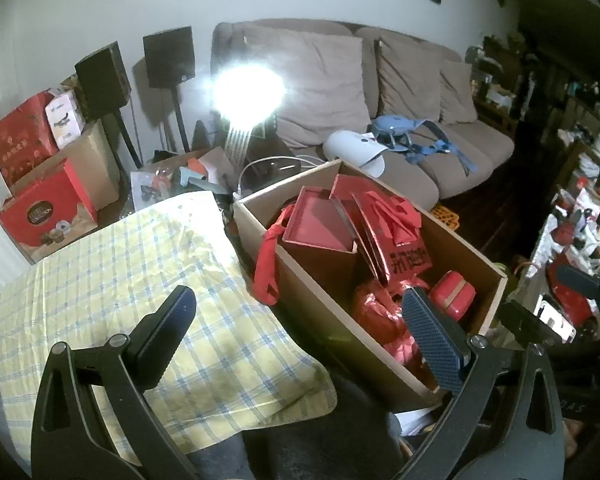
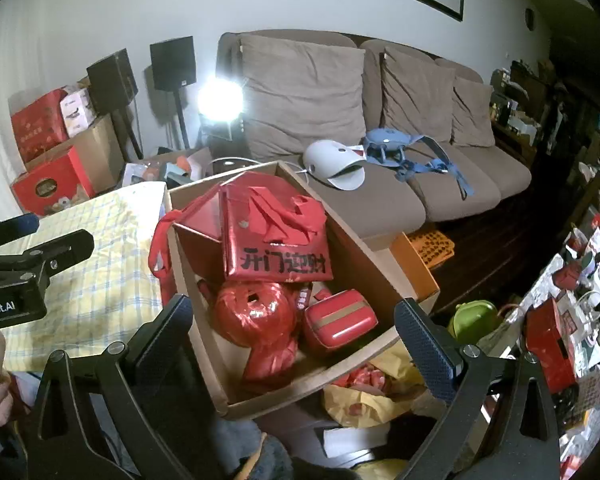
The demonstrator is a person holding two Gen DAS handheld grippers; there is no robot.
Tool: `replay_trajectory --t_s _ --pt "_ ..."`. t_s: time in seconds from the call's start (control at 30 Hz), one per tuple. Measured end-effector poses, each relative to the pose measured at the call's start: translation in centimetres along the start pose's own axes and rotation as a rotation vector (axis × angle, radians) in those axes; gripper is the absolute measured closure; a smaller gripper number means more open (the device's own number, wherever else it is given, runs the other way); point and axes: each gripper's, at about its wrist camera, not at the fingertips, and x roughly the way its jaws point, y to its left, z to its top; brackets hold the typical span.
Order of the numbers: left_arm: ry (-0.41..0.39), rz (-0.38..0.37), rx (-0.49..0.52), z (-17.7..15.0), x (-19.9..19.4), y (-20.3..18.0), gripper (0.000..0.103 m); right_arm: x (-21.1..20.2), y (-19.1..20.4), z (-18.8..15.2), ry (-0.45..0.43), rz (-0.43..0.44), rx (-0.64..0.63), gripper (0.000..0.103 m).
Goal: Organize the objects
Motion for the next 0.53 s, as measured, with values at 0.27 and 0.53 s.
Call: replay_trajectory --t_s 0.27,0.53 --pt "0.008 -0.004 -0.009 -0.1 0.11 0.26 0.0 0.09 -0.03 -0.03 0.001 0.001 -0.003 0.001" --pt "0.006 -0.003 -0.014 -0.12 0.1 0.54 0.0 0.31 0.06 -0.26 0.006 0.0 -0.003 0.001"
